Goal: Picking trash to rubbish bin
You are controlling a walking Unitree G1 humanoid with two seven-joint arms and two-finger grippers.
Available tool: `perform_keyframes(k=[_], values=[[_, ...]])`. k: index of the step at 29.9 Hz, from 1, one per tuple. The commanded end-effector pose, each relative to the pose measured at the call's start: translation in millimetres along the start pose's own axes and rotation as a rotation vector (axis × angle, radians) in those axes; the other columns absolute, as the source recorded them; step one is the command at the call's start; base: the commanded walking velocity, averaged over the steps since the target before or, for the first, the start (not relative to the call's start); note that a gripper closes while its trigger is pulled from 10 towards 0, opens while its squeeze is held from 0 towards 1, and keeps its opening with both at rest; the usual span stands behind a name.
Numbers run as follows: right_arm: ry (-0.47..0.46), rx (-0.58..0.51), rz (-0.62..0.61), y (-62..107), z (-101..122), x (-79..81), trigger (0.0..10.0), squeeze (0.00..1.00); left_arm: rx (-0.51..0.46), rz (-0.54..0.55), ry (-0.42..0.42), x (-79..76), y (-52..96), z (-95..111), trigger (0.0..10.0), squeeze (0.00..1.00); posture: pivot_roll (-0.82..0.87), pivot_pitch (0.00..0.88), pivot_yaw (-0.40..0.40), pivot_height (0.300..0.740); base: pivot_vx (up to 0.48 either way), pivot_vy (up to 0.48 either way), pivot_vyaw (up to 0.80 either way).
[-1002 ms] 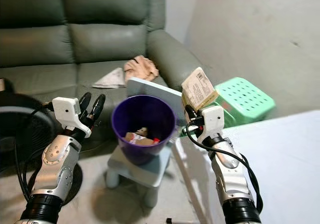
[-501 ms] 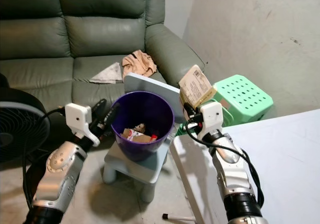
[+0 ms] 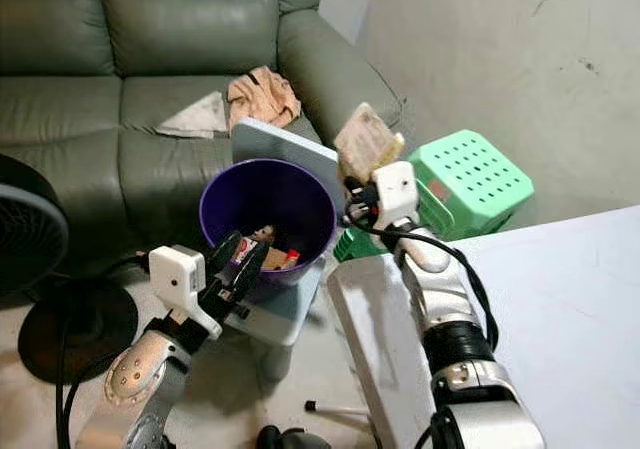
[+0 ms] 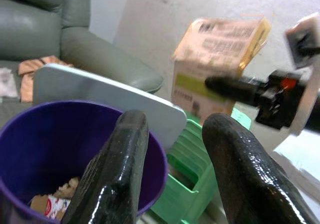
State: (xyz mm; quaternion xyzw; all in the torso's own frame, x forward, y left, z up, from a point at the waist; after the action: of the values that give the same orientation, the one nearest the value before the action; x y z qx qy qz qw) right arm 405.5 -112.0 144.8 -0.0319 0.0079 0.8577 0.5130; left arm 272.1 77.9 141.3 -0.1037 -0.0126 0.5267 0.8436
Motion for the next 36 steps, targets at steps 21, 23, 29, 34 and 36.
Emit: perform_keyframes(k=[21,23,29,34,36], values=[[-0.065,0.0,0.194,-43.3,24.9,52.0,10.0,0.0,-0.002,0.058,0.012,-10.6,18.3,24.5,10.0,0.0,0.18,0.32,-0.323,0.74,0.0,0.0,0.0],[-0.065,0.0,0.194,-43.3,24.9,52.0,10.0,0.0,-0.002,0.058,0.012,-10.6,18.3,24.5,10.0,0.0,0.18,0.32,-0.323,0.74,0.0,0.0,0.0],[-0.101,0.02,0.219,-42.5,23.5,49.1,10.0,0.39,0.012,0.07,0.027,-16.3,20.3,23.0,10.0,0.0,0.19,0.321,-0.324,0.74,0.0,0.0,0.0],[-0.108,-0.012,0.26,-43.1,29.0,54.1,10.0,1.0,0.011,0.062,0.02,-19.6,16.3,22.9,10.0,0.0,0.19,0.316,-0.329,0.74,0.0,0.0,0.0],[-0.113,-0.032,0.289,-43.0,32.4,57.0,10.0,1.0,0.004,0.063,0.019,-19.6,14.8,24.1,10.0,0.0,0.19,0.316,-0.329,0.74,0.0,0.0,0.0]])
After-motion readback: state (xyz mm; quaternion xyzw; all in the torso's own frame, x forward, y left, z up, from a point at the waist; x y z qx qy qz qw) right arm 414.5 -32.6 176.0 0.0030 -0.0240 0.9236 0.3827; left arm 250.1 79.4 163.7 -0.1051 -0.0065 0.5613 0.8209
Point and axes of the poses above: a point about 5 cm out from each wrist's last joint towards the gripper, its own y axis pointing back from the gripper into the wrist, its own z axis along the axis of the wrist's last joint, x = y × z, the point moved 4 cm from there along -y, pointing out of the wrist towards the gripper, and after that the axes turned 2 degrees about -y, right-handed, at the moved point
